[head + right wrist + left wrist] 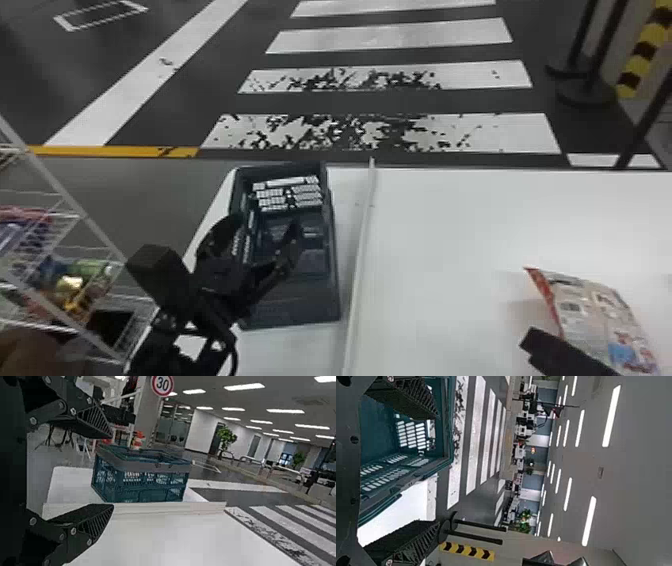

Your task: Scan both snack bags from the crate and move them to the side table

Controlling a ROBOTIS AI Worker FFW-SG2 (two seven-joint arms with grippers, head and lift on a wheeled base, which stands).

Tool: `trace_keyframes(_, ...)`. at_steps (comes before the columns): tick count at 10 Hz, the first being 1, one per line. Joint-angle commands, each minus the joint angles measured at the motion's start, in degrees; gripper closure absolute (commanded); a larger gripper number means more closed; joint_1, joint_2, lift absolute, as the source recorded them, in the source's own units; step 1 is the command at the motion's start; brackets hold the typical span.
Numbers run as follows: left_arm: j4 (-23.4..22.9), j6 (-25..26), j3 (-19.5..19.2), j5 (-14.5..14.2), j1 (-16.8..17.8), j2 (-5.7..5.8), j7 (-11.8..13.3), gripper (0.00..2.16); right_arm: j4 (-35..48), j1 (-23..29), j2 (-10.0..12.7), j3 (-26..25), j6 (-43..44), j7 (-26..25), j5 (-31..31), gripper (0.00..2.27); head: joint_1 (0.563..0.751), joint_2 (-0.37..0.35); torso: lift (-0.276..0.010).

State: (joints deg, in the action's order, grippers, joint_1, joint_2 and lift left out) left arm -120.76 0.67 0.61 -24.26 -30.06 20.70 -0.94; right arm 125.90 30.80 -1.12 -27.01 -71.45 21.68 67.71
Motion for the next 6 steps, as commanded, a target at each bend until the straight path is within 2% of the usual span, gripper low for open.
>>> trace_keyframes(1,-0.1,-0.2,-0.1,0.0,0.0,0.04,0.1,0.05,4.8,-0.7,-1.2,-1.6,5.6,3.9,-12.5,2.25,0.695,0.159,-0.095)
trace_keyframes(2,-0.2,-0.4,-0.1,0.0,0.0,-0.05,0.1,0.05,4.9,-1.1,-3.7,-0.3,13.0,5.1,-19.7,2.25,0.695,0.119,-0.095)
trace_keyframes(3,-0.1,-0.7,-0.1,0.0,-0.2,0.04,0.1,0.05,3.9,-1.6,-5.7,3.3,23.7,4.9,-31.5,2.25,0.695,0.091,-0.095)
trace_keyframes(4,-0.2,-0.7,-0.1,0.3,-0.5,-0.05,0.1,0.05,0.6,-2.7,-8.8,6.1,31.4,4.4,-38.3,2.25,0.695,0.036,-0.095)
trace_keyframes(5,-0.2,-1.1,-0.2,0.5,-0.8,-0.23,0.1,0.05,-2.9,-3.6,-10.7,7.8,36.7,4.1,-41.7,2.25,0.695,-0.012,-0.095)
trace_keyframes(6,-0.1,-1.2,-0.2,0.7,-0.9,-0.49,0.2,0.05,-5.5,-3.2,-10.7,10.2,42.1,2.4,-45.8,2.25,0.695,-0.043,-0.095)
